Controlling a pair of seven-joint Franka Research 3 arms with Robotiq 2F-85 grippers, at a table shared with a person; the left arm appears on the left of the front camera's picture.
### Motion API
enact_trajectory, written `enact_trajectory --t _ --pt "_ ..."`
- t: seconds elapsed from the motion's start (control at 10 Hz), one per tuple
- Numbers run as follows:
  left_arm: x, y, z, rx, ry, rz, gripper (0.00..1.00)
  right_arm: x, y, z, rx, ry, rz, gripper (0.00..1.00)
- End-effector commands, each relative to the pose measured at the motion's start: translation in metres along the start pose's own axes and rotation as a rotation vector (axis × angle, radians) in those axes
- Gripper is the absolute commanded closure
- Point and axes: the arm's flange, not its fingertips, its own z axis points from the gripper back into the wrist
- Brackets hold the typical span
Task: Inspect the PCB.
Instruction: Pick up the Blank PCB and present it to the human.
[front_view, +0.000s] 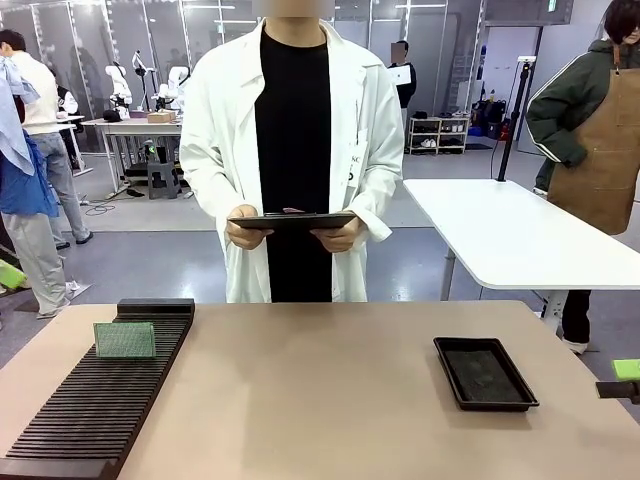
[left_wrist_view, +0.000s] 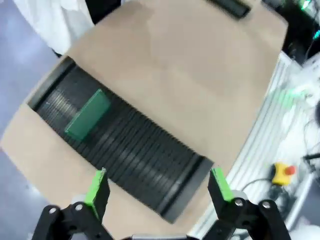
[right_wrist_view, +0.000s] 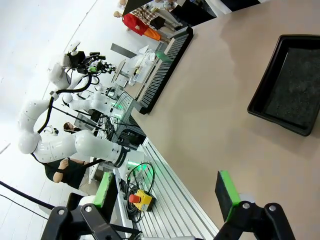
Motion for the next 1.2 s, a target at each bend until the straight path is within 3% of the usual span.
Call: enact_trajectory --t 0.0,0.1,0.3,0.8,1.0,1.1 --pt "0.018 0.0 -0.032 0.086 0.13 -0.147 0.0 0.002 0.0 0.0 0.01 -0.011 0.003 0.0" --pt "0.028 -0.002 -0.041 0.117 0.172 -0.2 0.0 0.002 0.0 0.0 0.01 -0.011 0.003 0.0" --pt "0.033 -0.006 -0.046 0.056 0.205 -0.228 0.0 0.002 0.0 0.0 0.01 -0.011 0.003 0.0" --pt "0.037 -0.008 -0.047 0.058 0.172 -0.234 0.0 0.002 0.0 0.0 0.01 -0.011 0.003 0.0" --pt "0.057 0.004 -0.061 0.128 0.412 -0.481 0.0 0.0 0.0 0.0 0.0 0.0 0.0 0.0" --pt "0.066 0.013 -0.07 0.108 0.478 -0.587 0.0 -0.006 0.007 0.011 0.052 0.037 -0.08 0.0"
